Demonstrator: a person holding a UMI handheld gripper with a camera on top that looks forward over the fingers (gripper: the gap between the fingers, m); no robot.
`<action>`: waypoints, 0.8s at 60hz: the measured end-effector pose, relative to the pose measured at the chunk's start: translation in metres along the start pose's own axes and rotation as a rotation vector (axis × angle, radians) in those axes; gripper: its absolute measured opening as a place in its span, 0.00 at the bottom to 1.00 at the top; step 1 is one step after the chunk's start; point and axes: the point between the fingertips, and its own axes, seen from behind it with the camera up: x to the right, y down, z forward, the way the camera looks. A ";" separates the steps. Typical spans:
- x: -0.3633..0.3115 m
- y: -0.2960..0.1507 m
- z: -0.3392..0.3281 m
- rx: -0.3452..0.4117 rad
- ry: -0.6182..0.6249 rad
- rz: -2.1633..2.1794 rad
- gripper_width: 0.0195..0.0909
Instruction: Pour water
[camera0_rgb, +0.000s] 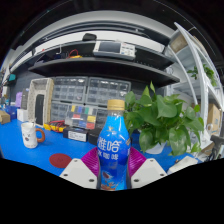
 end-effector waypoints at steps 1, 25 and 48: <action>-0.001 0.000 0.000 -0.001 -0.003 -0.007 0.20; -0.064 -0.031 0.029 -0.004 -0.029 -0.509 0.20; -0.191 -0.095 0.053 0.148 -0.048 -1.358 0.20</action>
